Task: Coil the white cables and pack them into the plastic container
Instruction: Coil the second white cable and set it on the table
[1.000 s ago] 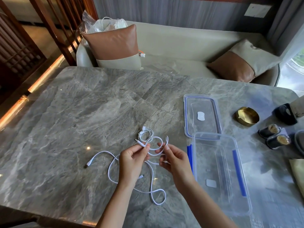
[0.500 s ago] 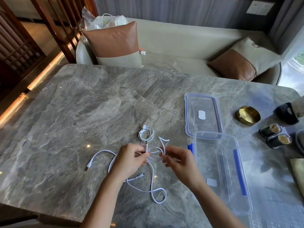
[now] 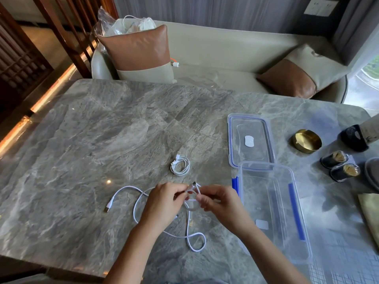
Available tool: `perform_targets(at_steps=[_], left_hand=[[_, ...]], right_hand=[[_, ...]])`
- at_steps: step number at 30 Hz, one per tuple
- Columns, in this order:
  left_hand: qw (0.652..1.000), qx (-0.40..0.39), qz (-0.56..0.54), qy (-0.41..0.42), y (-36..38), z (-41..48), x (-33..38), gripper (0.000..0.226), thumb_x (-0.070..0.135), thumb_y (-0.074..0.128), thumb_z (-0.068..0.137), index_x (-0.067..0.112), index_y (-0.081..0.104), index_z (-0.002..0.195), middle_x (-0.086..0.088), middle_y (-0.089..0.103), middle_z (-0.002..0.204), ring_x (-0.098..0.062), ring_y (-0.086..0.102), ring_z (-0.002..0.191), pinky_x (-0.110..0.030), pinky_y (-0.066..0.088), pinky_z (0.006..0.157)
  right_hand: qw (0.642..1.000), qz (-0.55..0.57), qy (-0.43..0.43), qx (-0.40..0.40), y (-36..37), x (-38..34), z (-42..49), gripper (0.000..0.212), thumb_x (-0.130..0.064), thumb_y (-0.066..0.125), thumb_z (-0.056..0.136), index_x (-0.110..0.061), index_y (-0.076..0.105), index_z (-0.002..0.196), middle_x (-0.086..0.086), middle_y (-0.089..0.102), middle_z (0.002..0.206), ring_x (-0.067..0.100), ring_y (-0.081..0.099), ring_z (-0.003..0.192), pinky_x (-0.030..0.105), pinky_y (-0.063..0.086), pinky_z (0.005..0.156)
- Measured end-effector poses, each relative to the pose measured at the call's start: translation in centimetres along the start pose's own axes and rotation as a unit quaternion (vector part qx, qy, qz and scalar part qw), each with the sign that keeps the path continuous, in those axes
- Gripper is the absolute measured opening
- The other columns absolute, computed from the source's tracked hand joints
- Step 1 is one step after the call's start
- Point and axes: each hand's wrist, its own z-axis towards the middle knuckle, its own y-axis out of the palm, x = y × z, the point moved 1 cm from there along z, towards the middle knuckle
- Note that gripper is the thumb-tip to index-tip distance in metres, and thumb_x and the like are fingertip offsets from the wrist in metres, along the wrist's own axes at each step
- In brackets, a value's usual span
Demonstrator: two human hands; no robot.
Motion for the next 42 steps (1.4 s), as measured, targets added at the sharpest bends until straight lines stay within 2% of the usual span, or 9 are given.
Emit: perform_targets(at_steps=[5, 8, 10, 19, 24, 30, 34, 38, 42], left_hand=[[1.000, -0.023, 0.000, 0.020, 0.1, -0.1, 0.1, 0.007, 0.021, 0.066, 0.082, 0.026, 0.065, 0.076, 0.008, 0.063, 0.060, -0.010, 0.058, 0.062, -0.030, 0.049, 0.064], [0.996, -0.026, -0.090, -0.012, 0.0, -0.2, -0.3, 0.047, 0.016, 0.071, 0.079, 0.033, 0.060, 0.121, 0.014, 0.073, 0.084, -0.002, 0.066, 0.078, -0.019, 0.051, 0.078], [0.987, -0.044, -0.155, -0.009, -0.2, -0.1, -0.6, 0.065, 0.011, 0.073, 0.077, 0.037, 0.048, 0.131, 0.010, 0.073, 0.077, -0.002, 0.063, 0.069, -0.017, 0.051, 0.077], [0.972, -0.115, -0.206, 0.008, -0.1, 0.2, -0.8, 0.020, 0.011, 0.079, 0.071, 0.024, 0.070, 0.083, 0.008, 0.054, 0.085, -0.003, 0.057, 0.070, -0.021, 0.046, 0.065], [0.975, -0.094, -0.199, 0.029, 0.5, 0.2, -1.0, 0.018, 0.019, 0.078, 0.072, 0.027, 0.062, 0.069, 0.015, 0.062, 0.070, 0.003, 0.055, 0.065, -0.012, 0.042, 0.062], [0.959, -0.096, -0.264, -0.036, 1.0, 0.1, -1.5, 0.010, 0.024, 0.075, 0.076, 0.015, 0.072, 0.072, 0.004, 0.058, 0.054, -0.008, 0.051, 0.049, -0.023, 0.045, 0.052], [0.968, -0.100, -0.227, -0.047, 1.8, -0.3, -1.9, 0.034, 0.031, 0.071, 0.080, 0.022, 0.058, 0.050, 0.006, 0.049, 0.041, -0.010, 0.048, 0.041, -0.021, 0.038, 0.049], [0.950, -0.097, -0.286, -0.075, 2.4, -0.6, -1.5, 0.027, 0.028, 0.070, 0.080, 0.004, 0.069, 0.067, 0.010, 0.049, 0.042, -0.008, 0.049, 0.041, -0.019, 0.041, 0.047], [0.924, -0.067, -0.372, -0.066, 2.4, -0.9, -0.5, 0.035, 0.032, 0.068, 0.077, -0.003, 0.071, 0.079, 0.007, 0.051, 0.048, -0.003, 0.046, 0.043, -0.014, 0.039, 0.044]], right_hand=[[0.995, -0.099, 0.004, -0.026, -0.2, -0.1, 0.2, 0.016, -0.015, 0.066, 0.083, -0.027, 0.074, 0.090, -0.003, 0.064, 0.061, 0.000, 0.057, 0.053, 0.030, 0.055, 0.059], [0.994, -0.091, 0.013, -0.052, -0.7, -0.1, 0.5, 0.011, -0.012, 0.065, 0.084, -0.019, 0.074, 0.085, 0.008, 0.067, 0.067, 0.005, 0.059, 0.056, 0.033, 0.058, 0.060], [0.996, -0.041, 0.026, -0.073, -1.1, -0.1, 0.5, 0.019, -0.009, 0.066, 0.084, -0.025, 0.075, 0.085, 0.012, 0.068, 0.072, 0.005, 0.061, 0.058, 0.025, 0.057, 0.059], [0.988, -0.002, 0.034, -0.148, -2.5, -0.4, 0.0, 0.013, -0.011, 0.067, 0.085, -0.021, 0.075, 0.087, 0.021, 0.066, 0.079, 0.022, 0.063, 0.069, 0.038, 0.058, 0.069], [0.991, 0.060, 0.056, -0.108, -2.6, -0.6, -0.1, 0.009, -0.012, 0.069, 0.082, -0.019, 0.074, 0.085, 0.015, 0.065, 0.076, 0.020, 0.061, 0.069, 0.029, 0.058, 0.067], [0.988, 0.131, 0.056, -0.065, -2.1, -0.9, -0.5, 0.015, -0.007, 0.064, 0.084, -0.015, 0.074, 0.091, -0.002, 0.071, 0.074, 0.011, 0.066, 0.073, 0.025, 0.055, 0.067], [0.996, 0.080, 0.036, 0.001, -1.4, -1.0, -0.6, 0.023, 0.000, 0.063, 0.085, -0.014, 0.071, 0.101, -0.002, 0.070, 0.071, 0.005, 0.064, 0.062, 0.016, 0.051, 0.062], [0.993, 0.097, 0.017, 0.071, -0.7, -1.2, -0.7, 0.034, 0.002, 0.060, 0.086, -0.029, 0.072, 0.090, -0.004, 0.069, 0.065, 0.008, 0.063, 0.058, 0.018, 0.051, 0.060], [0.964, 0.225, 0.043, 0.133, 0.3, -0.8, -1.3, 0.029, 0.003, 0.058, 0.087, -0.021, 0.073, 0.080, 0.001, 0.069, 0.066, 0.010, 0.064, 0.062, 0.022, 0.053, 0.058]])
